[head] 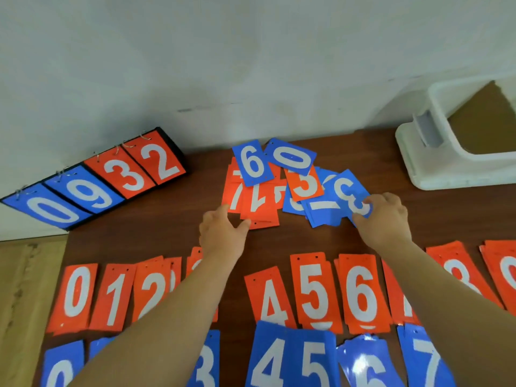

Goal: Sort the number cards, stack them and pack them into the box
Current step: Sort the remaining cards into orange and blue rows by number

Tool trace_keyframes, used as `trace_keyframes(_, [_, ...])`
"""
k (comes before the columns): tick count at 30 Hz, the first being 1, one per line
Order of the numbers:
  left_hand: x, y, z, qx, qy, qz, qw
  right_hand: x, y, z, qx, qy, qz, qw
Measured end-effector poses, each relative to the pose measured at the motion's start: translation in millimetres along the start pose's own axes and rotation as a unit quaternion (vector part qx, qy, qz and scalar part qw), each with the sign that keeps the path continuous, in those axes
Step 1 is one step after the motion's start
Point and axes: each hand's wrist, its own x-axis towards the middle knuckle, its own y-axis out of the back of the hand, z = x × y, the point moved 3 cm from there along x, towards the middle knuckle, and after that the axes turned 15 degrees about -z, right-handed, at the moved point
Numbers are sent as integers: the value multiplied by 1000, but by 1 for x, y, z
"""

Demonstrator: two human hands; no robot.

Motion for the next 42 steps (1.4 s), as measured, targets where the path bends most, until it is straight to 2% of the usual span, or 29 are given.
trace_keyframes(4, [50,9,25,-17,38,8,999,32,2,9,-31,-35,-24,999])
trace_keyframes(7, [66,10,41,-18,59,18,998,42,0,18,24,-58,-32,998])
trace_keyframes(12, [68,8,33,-100,90,3,991,40,0,26,78,-63,-31,994])
trace_keyframes(20, [32,10,3,-142,32,17,989,-12,3,26,218,-27,61,974])
trace_keyframes(27, [-9,33,-24,-148,-14,25,989,-73,-10,-12,337,10,86,938])
trace_keyframes(33, [-57,72,-57,-176,-24,36,983,-121,-39,-54,388,51,16,920])
trace_keyframes(42, [-166,97,-174,-243,-80,10,967,-221,-100,-114,381,96,-61,917])
